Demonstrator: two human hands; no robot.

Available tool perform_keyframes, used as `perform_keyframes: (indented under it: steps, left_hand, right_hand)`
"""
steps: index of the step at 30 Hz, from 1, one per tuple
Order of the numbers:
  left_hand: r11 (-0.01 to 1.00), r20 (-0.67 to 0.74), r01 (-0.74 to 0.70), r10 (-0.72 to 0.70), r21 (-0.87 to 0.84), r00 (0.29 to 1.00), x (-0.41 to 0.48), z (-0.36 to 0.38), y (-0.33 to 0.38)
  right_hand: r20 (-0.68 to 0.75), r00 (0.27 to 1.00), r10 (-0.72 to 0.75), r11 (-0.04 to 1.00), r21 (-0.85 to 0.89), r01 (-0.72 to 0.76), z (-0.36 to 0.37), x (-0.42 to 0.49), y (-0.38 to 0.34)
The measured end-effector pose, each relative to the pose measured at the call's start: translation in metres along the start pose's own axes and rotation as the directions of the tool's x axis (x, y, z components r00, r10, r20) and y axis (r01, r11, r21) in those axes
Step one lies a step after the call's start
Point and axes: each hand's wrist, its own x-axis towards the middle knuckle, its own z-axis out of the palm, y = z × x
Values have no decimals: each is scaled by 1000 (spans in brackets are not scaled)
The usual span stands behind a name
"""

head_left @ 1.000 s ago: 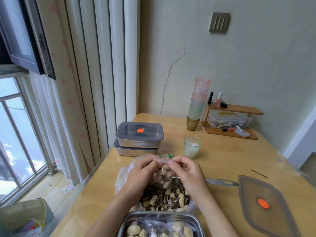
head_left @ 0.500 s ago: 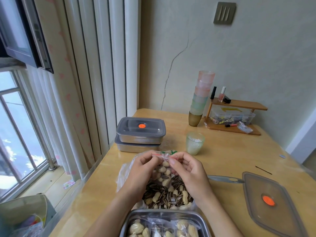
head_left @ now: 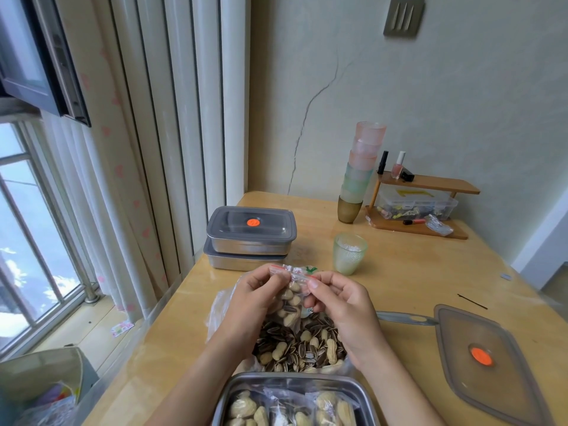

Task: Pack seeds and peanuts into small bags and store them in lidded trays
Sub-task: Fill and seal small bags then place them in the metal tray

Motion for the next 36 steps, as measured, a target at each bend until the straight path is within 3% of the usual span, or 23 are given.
perform_keyframes:
  steps: [19, 27, 36]
  left_hand:
    - [984, -20, -99, 103, 149, 994, 0, 4, -5]
    - [983, -21, -97, 102, 153, 995, -1, 2, -3]
    - [983, 14, -45, 43, 179, 999, -2, 4, -5]
  right_hand:
    - [-161, 987, -7, 996, -90, -8, 5, 0, 2]
    - [-68, 998, 7, 991, -134, -16, 6, -2, 0]
    - [-94, 995, -33, 982, -189, 15, 1, 0, 3]
